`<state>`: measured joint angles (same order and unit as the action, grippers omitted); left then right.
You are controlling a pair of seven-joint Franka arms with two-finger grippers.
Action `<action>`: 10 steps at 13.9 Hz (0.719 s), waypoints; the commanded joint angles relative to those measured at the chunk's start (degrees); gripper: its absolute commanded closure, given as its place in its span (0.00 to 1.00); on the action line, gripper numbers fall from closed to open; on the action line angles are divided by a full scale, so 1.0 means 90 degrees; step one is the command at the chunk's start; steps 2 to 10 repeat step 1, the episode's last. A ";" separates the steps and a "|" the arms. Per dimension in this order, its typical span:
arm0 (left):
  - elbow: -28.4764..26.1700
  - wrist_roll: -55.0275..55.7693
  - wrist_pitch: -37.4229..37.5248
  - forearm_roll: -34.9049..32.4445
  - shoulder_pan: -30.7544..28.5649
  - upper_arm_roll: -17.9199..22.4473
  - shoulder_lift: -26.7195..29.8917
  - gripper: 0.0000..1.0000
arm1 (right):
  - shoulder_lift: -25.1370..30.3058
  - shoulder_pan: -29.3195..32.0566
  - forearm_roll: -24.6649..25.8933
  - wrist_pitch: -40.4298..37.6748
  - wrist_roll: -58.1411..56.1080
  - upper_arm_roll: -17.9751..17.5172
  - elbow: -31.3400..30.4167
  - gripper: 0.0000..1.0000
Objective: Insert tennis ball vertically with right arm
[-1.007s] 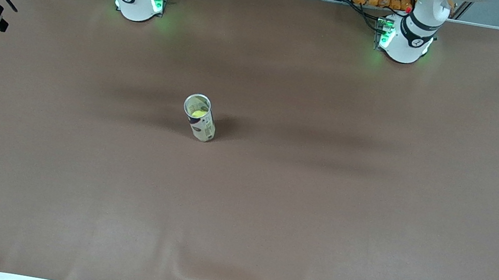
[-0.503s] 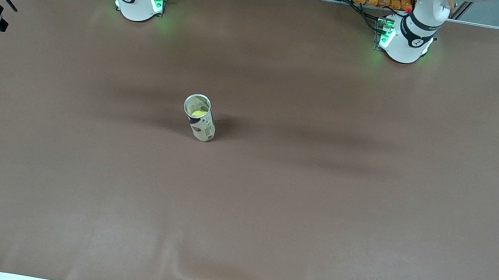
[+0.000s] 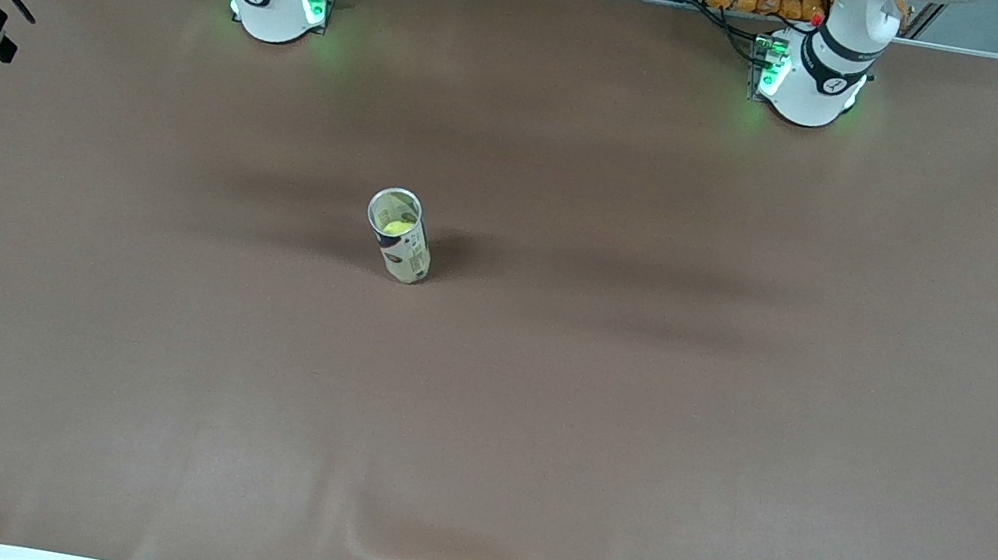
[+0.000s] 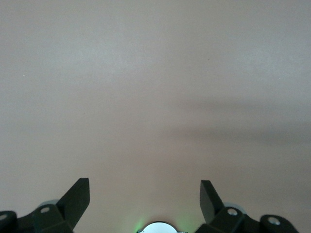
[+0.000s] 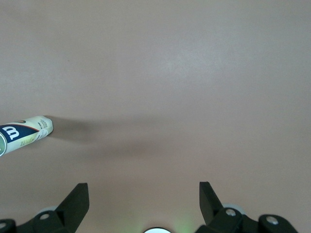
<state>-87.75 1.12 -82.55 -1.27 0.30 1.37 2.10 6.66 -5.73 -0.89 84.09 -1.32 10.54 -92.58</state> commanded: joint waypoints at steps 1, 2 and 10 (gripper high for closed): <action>0.0121 -0.0096 -0.0008 -0.0064 -0.0014 -0.0025 -0.0058 0.00 | 0.0070 0.0041 -0.0048 -0.0056 0.0030 -0.0009 0.0024 0.00; 0.0121 -0.0096 -0.0008 -0.0064 -0.0014 -0.0025 -0.0058 0.00 | 0.0070 0.0041 -0.0048 -0.0056 0.0030 -0.0009 0.0024 0.00; 0.0121 -0.0096 -0.0008 -0.0064 -0.0014 -0.0025 -0.0058 0.00 | 0.0070 0.0041 -0.0048 -0.0056 0.0030 -0.0009 0.0024 0.00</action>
